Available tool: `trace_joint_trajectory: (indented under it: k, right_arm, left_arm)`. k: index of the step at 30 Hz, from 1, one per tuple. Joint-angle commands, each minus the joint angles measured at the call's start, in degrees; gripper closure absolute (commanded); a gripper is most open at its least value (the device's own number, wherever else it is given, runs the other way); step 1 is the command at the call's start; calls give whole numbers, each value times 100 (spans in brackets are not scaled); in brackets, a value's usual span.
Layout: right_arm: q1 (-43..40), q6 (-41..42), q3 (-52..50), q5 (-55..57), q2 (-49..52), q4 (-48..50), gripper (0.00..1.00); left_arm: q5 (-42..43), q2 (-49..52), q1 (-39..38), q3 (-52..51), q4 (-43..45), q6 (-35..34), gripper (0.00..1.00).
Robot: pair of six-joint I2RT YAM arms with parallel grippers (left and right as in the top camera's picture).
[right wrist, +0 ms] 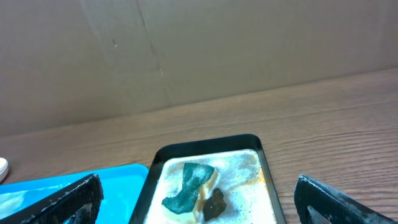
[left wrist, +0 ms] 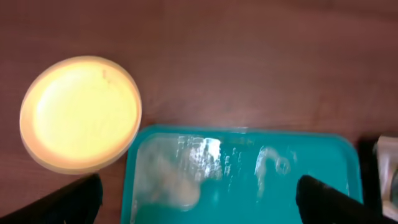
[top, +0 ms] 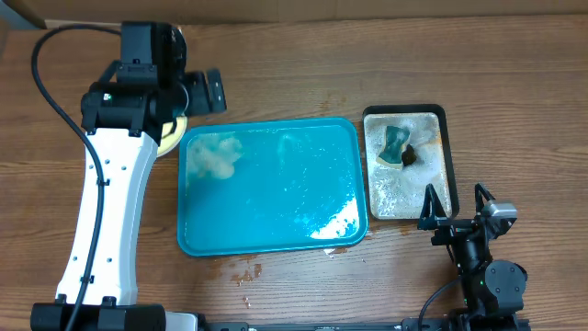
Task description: Clean dirty plates on tray and stack at the side
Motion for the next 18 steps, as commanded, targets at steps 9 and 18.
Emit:
trace_joint_trajectory:
  k: [9,18]
  right_arm:
    - [-26,17,-59,-33,-72,37,0]
    - [-26,20,-59,-33,-72,37,0]
  left_arm:
    - [35,-1180,-339,94,2500,240,0]
    - [33,-2490,-337,63,3195,411,0]
